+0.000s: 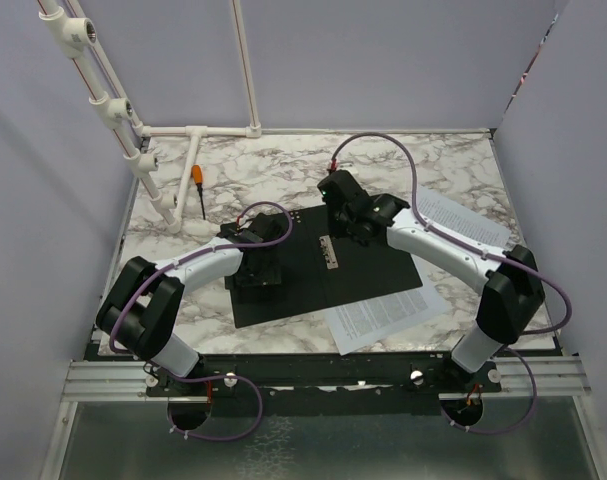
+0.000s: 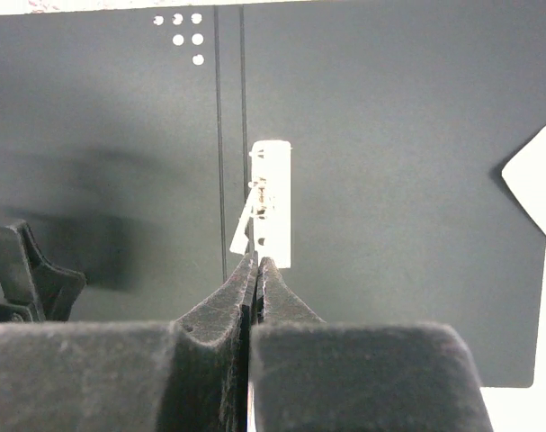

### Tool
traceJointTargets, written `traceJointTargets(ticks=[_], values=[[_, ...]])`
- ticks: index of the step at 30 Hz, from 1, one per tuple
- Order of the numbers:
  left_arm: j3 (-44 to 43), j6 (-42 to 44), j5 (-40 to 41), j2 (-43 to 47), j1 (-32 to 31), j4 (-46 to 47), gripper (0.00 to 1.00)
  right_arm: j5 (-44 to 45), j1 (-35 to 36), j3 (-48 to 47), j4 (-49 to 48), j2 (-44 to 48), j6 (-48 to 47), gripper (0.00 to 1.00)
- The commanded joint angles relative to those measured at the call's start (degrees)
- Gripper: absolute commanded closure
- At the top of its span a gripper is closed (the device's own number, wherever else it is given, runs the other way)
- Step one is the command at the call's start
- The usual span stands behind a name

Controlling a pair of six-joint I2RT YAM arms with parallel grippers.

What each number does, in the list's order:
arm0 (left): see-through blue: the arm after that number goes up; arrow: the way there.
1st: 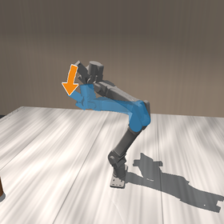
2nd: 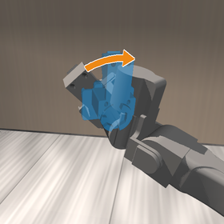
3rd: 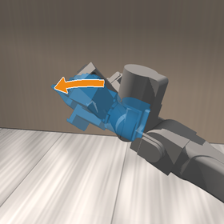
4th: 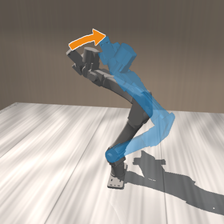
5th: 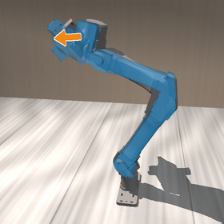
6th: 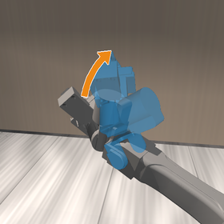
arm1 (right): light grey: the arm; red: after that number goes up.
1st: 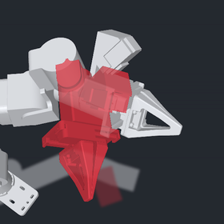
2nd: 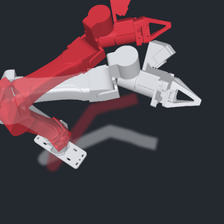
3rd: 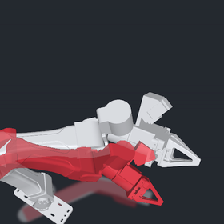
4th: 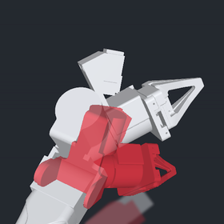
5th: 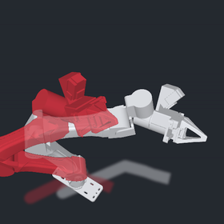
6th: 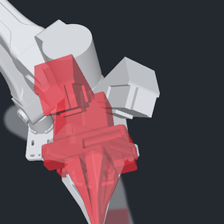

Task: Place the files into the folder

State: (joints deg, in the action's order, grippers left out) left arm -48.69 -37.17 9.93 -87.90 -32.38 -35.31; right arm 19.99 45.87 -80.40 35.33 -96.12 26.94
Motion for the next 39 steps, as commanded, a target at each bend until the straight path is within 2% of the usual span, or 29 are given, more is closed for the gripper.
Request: traceJointTargets(ticks=[1, 6, 13, 19, 27, 33, 39], values=[[2.83, 0.49, -0.31, -1.43, -0.05, -0.90, 0.11, 1.27, -0.95, 4.39, 1.30, 4.21, 1.45, 1.00], [2.21, 0.84, -0.94, -0.72, -0.05, -0.90, 0.11, -5.87, -2.30, 11.99, -3.51, 7.52, 4.33, 1.00], [1.96, 1.22, -1.41, -0.86, -0.05, -0.84, 0.11, -16.83, -4.01, 18.48, -10.43, 7.02, 9.23, 1.00], [1.98, 1.70, -1.68, -0.70, -0.05, -0.81, 0.11, -28.83, -8.19, 22.49, -17.81, 5.01, 14.06, 0.99], [1.94, 1.80, -1.92, -0.87, -0.05, -0.63, 0.11, -40.69, -12.90, 25.23, -26.57, 0.10, 20.01, 1.00], [1.79, 1.84, -2.23, -0.90, -0.05, -0.56, 0.11, -45.14, -14.28, 24.22, -30.11, -4.12, 22.49, 1.00], [2.13, 1.92, -2.16, -0.51, -0.05, -0.54, 0.11, -45.74, -15.06, 22.78, -31.33, -7.21, 23.78, 0.99]])
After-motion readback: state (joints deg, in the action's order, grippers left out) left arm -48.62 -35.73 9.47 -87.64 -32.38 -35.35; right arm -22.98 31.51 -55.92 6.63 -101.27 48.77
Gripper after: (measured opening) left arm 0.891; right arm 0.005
